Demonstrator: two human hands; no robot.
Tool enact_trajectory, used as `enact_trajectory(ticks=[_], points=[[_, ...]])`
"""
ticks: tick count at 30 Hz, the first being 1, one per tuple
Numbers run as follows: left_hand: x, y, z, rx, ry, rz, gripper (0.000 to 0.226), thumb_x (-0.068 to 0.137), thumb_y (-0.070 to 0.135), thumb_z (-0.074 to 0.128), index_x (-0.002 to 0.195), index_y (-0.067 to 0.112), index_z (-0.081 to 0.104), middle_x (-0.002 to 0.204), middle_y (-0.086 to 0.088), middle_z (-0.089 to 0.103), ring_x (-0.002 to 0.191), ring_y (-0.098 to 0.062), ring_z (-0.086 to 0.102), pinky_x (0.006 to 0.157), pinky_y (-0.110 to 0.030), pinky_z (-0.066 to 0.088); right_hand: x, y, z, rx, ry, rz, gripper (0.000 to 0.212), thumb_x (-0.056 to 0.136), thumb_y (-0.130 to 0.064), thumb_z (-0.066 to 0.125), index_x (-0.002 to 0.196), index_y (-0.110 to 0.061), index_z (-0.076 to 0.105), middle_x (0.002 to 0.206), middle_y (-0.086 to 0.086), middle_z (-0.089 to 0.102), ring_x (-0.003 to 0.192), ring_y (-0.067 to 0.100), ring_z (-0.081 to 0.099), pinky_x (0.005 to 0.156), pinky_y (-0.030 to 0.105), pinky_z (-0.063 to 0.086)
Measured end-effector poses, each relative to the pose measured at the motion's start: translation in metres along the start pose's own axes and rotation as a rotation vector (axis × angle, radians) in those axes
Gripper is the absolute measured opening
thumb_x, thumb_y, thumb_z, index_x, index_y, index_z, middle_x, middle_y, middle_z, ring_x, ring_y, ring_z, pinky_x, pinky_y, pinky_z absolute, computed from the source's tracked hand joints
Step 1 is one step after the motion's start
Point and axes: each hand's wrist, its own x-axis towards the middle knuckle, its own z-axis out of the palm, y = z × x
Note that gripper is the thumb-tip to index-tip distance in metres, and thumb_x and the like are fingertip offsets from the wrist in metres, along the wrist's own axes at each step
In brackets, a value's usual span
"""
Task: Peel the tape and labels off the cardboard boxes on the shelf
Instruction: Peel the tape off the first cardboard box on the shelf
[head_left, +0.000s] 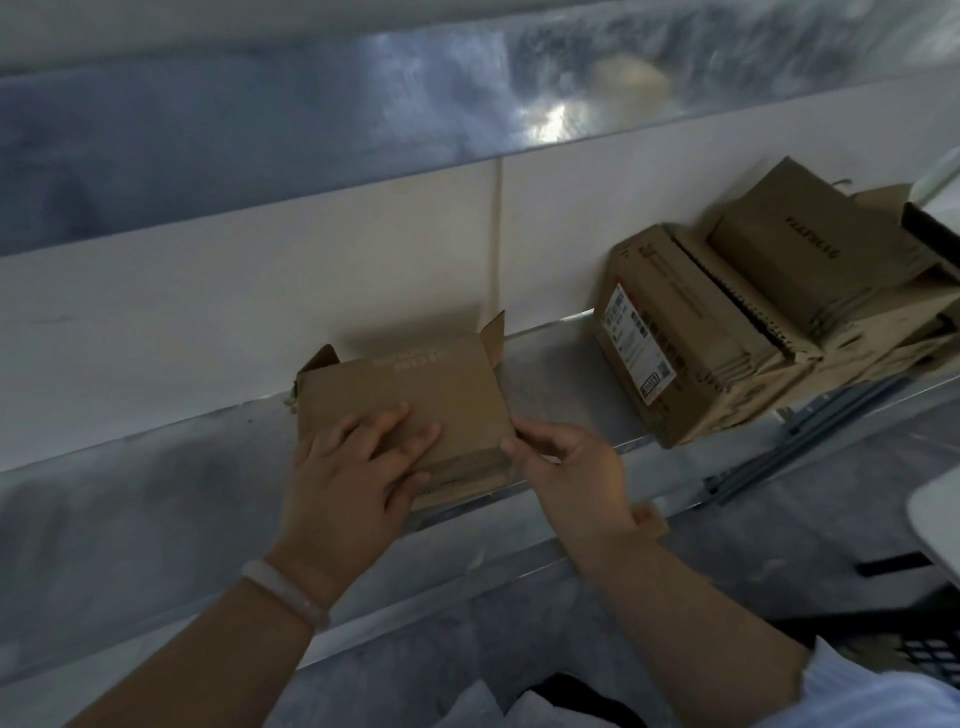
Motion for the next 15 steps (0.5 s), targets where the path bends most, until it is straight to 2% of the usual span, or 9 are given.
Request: enact_trajectory(ticks=[4, 6, 9, 13, 15], points=[[0.0, 0.001, -0.002, 0.028, -0.007, -0.007, 0.042, 0.088, 0.056, 0.044, 0.126, 0.043, 0.058, 0.13, 0.006, 0.058, 0.107, -0.027, 0.054, 0.085, -0.043, 0.041, 0.001, -0.009, -0.005, -0.02, -0.002, 0.001, 0.009, 0.083, -0.027, 0.075, 0.089, -0.035, 0.074, 0.084, -0.021, 0.071, 0.081, -0.007, 0.065, 0.08, 0.017, 0.054], [0.0, 0.001, -0.002, 0.037, -0.008, -0.006, 0.043, 0.089, 0.057, 0.042, 0.126, 0.043, 0.058, 0.131, 0.007, 0.058, 0.107, -0.027, 0.054, 0.085, -0.042, 0.04, 0.004, -0.017, -0.011, -0.111, -0.029, -0.017, 0.011, 0.085, -0.027, 0.073, 0.08, -0.037, 0.071, 0.078, -0.021, 0.069, 0.076, -0.007, 0.064, 0.071, 0.013, 0.052], [0.001, 0.0, -0.002, 0.041, 0.011, 0.014, 0.042, 0.088, 0.055, 0.046, 0.126, 0.042, 0.06, 0.129, 0.005, 0.06, 0.104, -0.027, 0.055, 0.084, -0.041, 0.041, 0.013, -0.031, -0.016, -0.331, -0.111, -0.039, 0.003, 0.087, -0.033, 0.07, 0.085, -0.031, 0.07, 0.079, -0.017, 0.068, 0.074, -0.003, 0.062, 0.063, 0.008, 0.044], [0.001, -0.001, -0.002, 0.053, 0.017, 0.023, 0.042, 0.087, 0.054, 0.047, 0.125, 0.041, 0.06, 0.128, 0.004, 0.06, 0.103, -0.027, 0.056, 0.084, -0.041, 0.041, 0.025, -0.04, -0.013, -0.423, -0.183, -0.01, 0.018, 0.09, -0.029, 0.065, 0.074, -0.031, 0.057, 0.085, -0.005, 0.069, 0.081, 0.014, 0.067, 0.078, 0.034, 0.057], [0.0, 0.0, -0.002, 0.051, 0.01, 0.018, 0.042, 0.087, 0.054, 0.047, 0.126, 0.042, 0.06, 0.128, 0.005, 0.06, 0.102, -0.027, 0.056, 0.084, -0.041, 0.04, 0.029, -0.043, -0.01, -0.507, -0.235, -0.004, 0.017, 0.093, -0.027, 0.059, 0.077, -0.027, 0.055, 0.084, -0.002, 0.067, 0.081, 0.017, 0.066, 0.077, 0.037, 0.056]])
